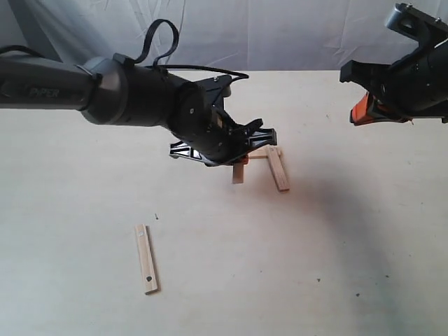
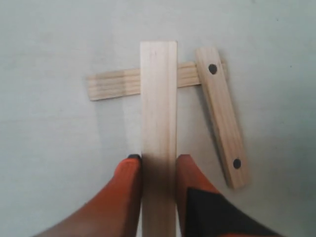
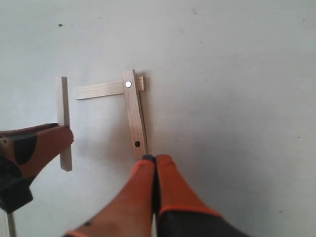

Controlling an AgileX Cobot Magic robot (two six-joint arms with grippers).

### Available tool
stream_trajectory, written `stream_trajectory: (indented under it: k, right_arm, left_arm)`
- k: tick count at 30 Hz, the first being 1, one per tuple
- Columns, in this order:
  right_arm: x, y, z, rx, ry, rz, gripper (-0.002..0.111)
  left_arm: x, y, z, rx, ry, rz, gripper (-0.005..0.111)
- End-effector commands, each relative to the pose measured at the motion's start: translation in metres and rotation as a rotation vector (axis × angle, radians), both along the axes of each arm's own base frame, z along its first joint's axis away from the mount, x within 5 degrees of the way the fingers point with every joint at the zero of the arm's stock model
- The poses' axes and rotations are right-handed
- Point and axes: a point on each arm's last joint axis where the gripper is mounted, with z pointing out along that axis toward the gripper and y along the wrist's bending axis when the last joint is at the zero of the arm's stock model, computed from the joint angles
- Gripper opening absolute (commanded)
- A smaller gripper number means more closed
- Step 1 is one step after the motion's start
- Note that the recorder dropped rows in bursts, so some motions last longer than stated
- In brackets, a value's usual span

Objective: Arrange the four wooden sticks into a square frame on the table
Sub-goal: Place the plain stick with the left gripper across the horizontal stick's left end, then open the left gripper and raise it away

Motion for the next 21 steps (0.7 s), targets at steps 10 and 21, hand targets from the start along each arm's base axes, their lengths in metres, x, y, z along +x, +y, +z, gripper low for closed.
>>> stream_trajectory:
  k: [10, 21]
  right_arm:
    - [-0.001, -0.002, 0.002, 0.006, -0.008, -0.005, -0.001]
    - [-0.002, -0.001, 0.002, 0.009, -0.006, -0.005, -0.001]
  left_arm:
    - [0.005, 0.0, -0.036, -0.043, 0.093, 0.129, 0.0]
    - [0.006, 0.0, -0.035, -0.067, 0.092, 0.148, 0.024]
